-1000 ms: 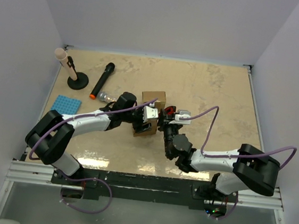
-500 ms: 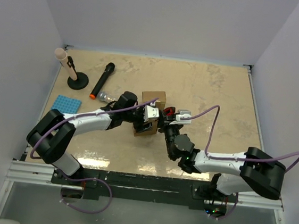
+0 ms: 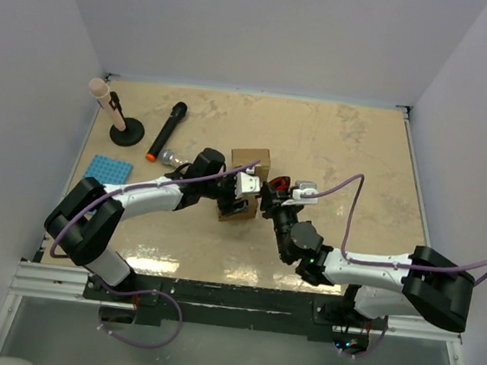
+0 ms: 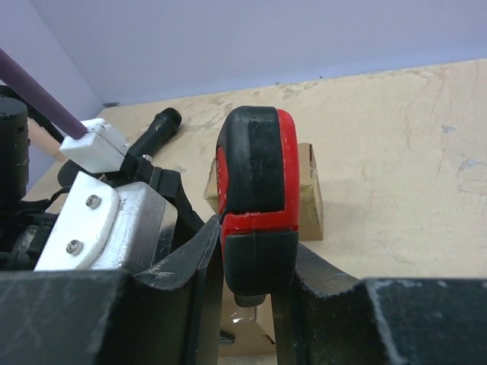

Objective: Unpack the express box
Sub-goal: Cut the express box at the center of the board.

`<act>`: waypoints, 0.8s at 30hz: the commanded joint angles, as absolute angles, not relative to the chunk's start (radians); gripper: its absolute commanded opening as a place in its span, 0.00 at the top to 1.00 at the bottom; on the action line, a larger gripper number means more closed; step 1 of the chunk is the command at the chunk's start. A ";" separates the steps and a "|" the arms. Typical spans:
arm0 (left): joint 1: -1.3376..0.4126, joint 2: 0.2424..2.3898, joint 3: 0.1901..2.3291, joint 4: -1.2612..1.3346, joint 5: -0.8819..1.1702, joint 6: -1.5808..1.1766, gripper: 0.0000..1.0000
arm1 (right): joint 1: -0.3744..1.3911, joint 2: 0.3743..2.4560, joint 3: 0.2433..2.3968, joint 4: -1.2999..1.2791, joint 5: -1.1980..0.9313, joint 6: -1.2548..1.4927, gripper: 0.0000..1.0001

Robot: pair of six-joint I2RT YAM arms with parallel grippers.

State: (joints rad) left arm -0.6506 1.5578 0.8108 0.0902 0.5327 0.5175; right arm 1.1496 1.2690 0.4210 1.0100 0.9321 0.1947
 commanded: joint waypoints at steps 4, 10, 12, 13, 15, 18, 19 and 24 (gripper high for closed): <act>-0.655 1.566 0.841 -0.058 0.551 0.554 1.00 | 1.152 1.210 0.414 1.135 0.916 0.146 1.00; -0.655 1.560 0.831 -0.075 0.560 0.535 1.00 | 1.150 1.264 0.416 1.172 0.919 0.129 1.00; -0.655 1.555 0.828 -0.074 0.561 0.534 1.00 | 1.150 1.293 0.417 1.177 0.919 0.129 1.00; -0.655 1.552 0.824 -0.072 0.561 0.534 1.00 | 1.150 1.302 0.419 1.178 0.923 0.132 1.00; -0.653 1.549 0.825 -0.074 0.564 0.534 1.00 | 1.150 1.321 0.422 1.174 0.927 0.133 1.00; -0.655 1.545 0.821 -0.074 0.566 0.535 1.00 | 1.150 1.331 0.423 1.167 0.943 0.135 1.00; -0.655 1.546 0.818 -0.075 0.566 0.534 1.00 | 1.150 1.330 0.423 1.169 0.943 0.137 1.00; -0.655 1.542 0.808 -0.072 0.568 0.537 1.00 | 1.150 1.322 0.419 1.184 0.956 0.127 1.00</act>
